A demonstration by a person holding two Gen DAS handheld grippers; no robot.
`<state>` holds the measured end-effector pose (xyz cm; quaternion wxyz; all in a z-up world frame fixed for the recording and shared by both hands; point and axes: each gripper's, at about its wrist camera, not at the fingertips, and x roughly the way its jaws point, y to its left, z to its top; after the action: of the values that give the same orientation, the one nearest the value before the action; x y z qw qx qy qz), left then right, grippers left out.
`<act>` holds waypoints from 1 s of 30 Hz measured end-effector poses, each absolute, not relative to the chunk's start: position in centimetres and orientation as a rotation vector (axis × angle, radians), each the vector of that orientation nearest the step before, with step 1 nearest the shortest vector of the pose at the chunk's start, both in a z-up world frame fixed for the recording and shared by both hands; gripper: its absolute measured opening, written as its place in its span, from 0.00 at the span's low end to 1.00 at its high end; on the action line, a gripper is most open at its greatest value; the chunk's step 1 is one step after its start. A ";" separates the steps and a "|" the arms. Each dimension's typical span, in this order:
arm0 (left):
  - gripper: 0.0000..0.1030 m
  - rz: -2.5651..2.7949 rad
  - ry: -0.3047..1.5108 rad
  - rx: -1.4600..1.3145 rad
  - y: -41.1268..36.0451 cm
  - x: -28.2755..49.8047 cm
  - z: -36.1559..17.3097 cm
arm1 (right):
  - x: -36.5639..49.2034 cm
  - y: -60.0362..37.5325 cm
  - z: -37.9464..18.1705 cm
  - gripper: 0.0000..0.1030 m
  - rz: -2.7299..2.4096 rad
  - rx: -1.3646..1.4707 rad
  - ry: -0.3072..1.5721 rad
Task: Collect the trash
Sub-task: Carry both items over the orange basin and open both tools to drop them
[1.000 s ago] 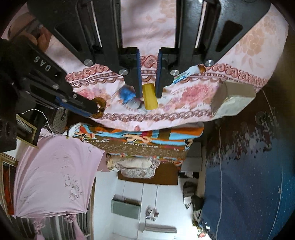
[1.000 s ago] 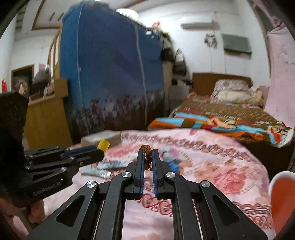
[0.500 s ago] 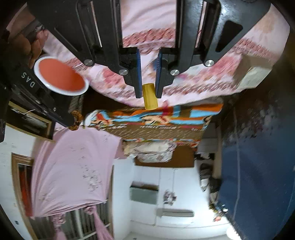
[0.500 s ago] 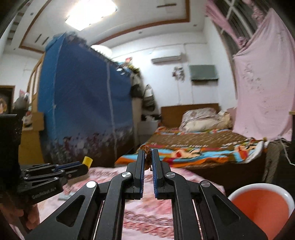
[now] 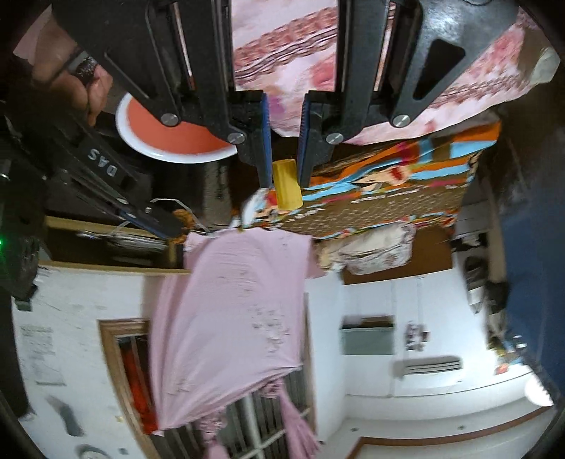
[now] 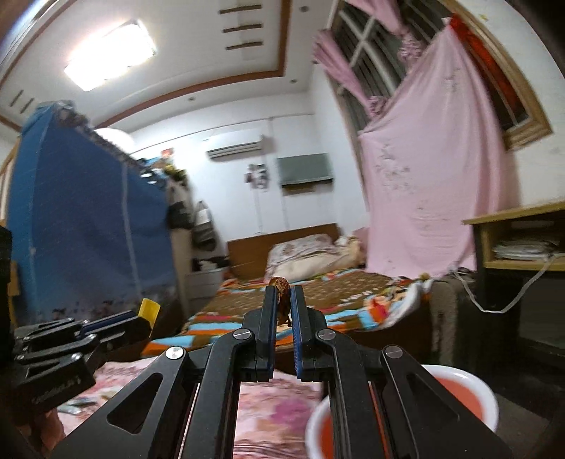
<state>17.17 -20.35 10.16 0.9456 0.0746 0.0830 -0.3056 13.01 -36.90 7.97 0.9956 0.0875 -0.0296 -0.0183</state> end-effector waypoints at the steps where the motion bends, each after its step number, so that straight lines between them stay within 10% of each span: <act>1: 0.00 -0.638 0.170 0.155 -20.8 17.1 10.1 | 12.9 -37.8 7.8 0.06 -0.061 0.191 -0.055; 30: 0.00 -0.829 0.629 0.181 -32.2 22.5 4.8 | 15.8 -47.1 2.3 0.07 -0.253 0.450 0.327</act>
<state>22.46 -32.22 4.84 0.8636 0.0865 0.3002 -0.3957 15.80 -47.09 2.25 0.9536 0.2215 0.1612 -0.1245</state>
